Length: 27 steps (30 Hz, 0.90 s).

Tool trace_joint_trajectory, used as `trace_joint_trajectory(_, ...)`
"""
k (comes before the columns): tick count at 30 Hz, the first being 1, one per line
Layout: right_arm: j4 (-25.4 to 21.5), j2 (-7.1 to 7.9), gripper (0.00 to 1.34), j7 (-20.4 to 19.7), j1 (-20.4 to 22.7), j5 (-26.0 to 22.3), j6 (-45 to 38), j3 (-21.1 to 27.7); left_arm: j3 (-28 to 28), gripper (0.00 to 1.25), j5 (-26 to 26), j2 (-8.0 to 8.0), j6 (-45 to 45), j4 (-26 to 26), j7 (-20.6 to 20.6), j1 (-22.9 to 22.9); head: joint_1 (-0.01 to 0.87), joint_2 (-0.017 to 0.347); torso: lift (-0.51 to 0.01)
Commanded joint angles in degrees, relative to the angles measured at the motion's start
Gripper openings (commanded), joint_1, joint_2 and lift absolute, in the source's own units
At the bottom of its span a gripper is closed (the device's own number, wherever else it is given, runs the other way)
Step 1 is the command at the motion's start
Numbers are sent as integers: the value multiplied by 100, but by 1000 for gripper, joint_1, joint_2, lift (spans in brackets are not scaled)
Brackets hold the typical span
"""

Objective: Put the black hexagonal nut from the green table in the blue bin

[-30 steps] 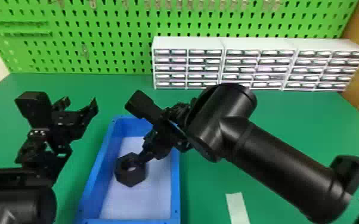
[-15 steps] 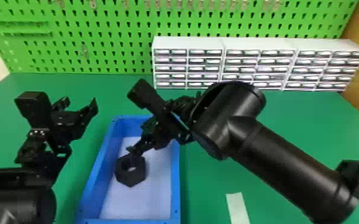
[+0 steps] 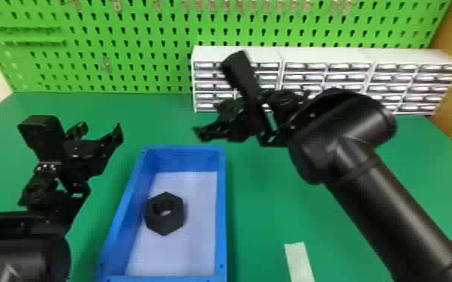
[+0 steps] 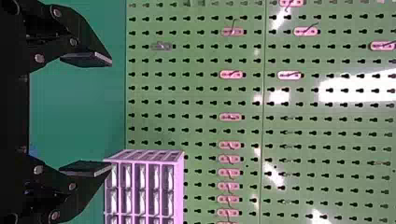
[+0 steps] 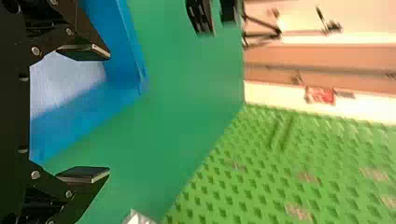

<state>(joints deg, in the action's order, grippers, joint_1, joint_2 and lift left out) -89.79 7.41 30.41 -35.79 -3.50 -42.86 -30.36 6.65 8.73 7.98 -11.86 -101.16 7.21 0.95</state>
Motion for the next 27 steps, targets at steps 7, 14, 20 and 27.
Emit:
trace_joint_trajectory(7, -91, -143, 940, 0, 432, 385, 234, 1251, 3, 787, 14, 2, 0, 0, 0, 20, 686, 52, -97)
trace_joint_trajectory(14, -162, -196, 940, -17, 582, 473, 313, 1708, 3, 787, -3, -7, 0, 0, 0, 28, 686, 52, -97)
trace_joint_trajectory(20, -276, -240, 940, -281, 801, 482, 498, 2165, 12, 787, -12, -7, 0, 0, 0, 37, 686, 52, -97)
trace_joint_trajectory(27, -294, -275, 940, -589, 1003, 446, 823, 2517, 12, 787, -21, -7, 0, 0, 0, 28, 686, 52, -97)
